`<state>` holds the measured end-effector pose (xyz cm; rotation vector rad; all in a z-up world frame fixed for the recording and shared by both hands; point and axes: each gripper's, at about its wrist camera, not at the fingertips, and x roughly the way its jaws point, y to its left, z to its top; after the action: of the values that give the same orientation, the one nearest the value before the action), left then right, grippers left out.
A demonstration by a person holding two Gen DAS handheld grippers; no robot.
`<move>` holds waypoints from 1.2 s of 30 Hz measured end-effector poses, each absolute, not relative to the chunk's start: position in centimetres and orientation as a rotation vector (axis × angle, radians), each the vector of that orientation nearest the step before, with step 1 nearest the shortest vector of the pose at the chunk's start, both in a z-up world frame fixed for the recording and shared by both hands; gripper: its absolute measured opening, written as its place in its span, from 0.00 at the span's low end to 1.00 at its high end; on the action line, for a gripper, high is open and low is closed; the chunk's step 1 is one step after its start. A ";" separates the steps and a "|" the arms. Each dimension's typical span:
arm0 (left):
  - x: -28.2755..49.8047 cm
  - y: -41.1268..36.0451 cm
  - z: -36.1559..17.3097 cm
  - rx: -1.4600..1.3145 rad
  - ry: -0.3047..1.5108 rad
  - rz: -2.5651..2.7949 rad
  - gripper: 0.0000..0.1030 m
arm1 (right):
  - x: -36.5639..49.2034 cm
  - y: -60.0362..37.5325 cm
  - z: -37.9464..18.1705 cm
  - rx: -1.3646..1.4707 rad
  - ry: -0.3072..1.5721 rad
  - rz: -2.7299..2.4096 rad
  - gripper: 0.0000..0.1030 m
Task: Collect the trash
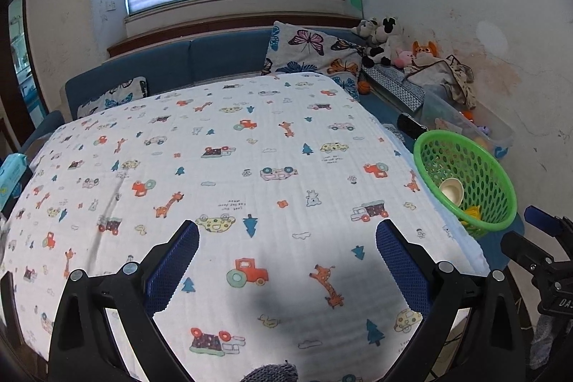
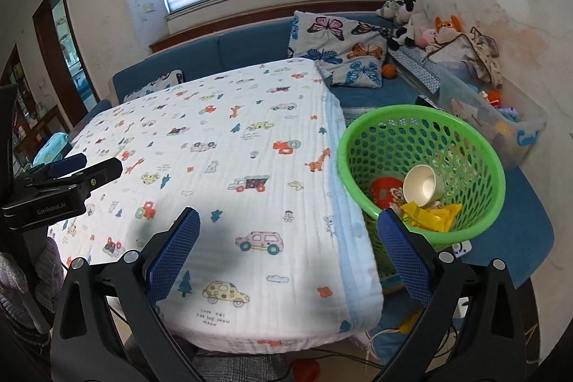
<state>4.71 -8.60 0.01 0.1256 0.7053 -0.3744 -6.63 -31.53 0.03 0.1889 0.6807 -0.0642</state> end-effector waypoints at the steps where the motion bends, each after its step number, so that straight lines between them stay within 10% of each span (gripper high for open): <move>1: 4.7 -8.5 0.0 0.123 0.707 -0.373 0.93 | -6.7 -31.5 0.0 0.188 0.681 -0.063 0.96; 36: 3.7 -7.3 -0.7 0.133 0.702 -0.332 0.93 | -6.4 -30.0 -0.2 0.117 0.670 -0.064 0.96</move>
<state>3.73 -7.34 -0.72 0.1326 0.7022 -0.3318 -6.44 -29.97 -0.15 0.1169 0.6696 -0.0637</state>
